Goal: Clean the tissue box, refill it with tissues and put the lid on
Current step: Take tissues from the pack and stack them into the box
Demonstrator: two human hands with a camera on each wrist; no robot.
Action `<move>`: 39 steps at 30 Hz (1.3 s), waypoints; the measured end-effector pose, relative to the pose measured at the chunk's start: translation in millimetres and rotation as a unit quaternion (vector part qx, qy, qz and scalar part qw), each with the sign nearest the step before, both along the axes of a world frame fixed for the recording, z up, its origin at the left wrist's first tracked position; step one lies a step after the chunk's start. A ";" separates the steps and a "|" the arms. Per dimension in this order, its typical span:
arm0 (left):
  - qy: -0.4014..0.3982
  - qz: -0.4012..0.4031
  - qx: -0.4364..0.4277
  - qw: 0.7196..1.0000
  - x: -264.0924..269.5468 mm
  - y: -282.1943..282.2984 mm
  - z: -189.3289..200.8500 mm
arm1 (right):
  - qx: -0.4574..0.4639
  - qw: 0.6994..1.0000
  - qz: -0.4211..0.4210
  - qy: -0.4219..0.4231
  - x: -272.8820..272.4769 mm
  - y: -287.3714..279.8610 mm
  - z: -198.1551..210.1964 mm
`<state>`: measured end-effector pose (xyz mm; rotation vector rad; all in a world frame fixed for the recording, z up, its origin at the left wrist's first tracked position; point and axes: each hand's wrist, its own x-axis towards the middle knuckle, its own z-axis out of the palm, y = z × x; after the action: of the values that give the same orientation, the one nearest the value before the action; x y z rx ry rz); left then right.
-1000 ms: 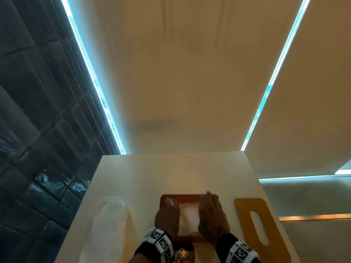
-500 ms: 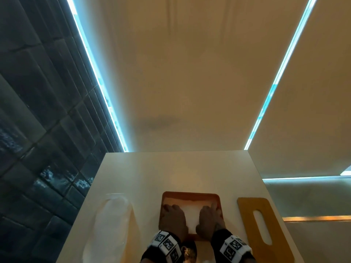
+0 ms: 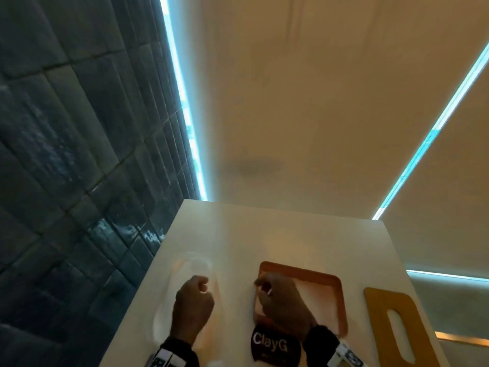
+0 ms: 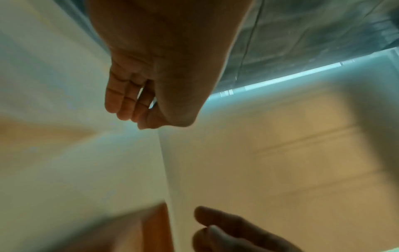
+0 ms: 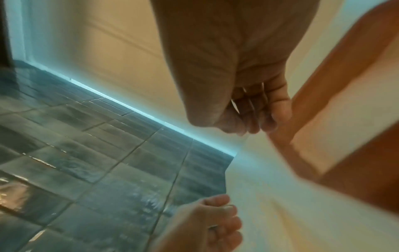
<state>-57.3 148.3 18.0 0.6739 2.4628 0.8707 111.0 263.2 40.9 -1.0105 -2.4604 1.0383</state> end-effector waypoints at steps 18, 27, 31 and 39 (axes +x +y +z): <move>-0.111 0.023 -0.191 0.975 -83.9 -33.2 -62.0 | -0.127 0.960 0.141 -0.206 -101.6 -69.6 -62.8; -0.075 0.003 -0.221 0.972 -76.3 -22.7 -39.8 | -0.155 0.960 0.129 -0.192 -104.2 -72.5 -72.3; -0.144 0.020 -0.167 0.975 -86.1 -21.7 -39.6 | -0.141 0.969 0.108 -0.173 -98.2 -73.3 -69.5; -0.293 0.081 -0.043 0.952 -99.8 -28.9 -29.2 | -0.182 0.976 0.021 -0.121 -88.5 -71.5 -66.4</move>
<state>-157.2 119.4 -11.2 0.1439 2.0131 0.8638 22.5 191.7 -25.5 -1.2644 -2.5419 1.5007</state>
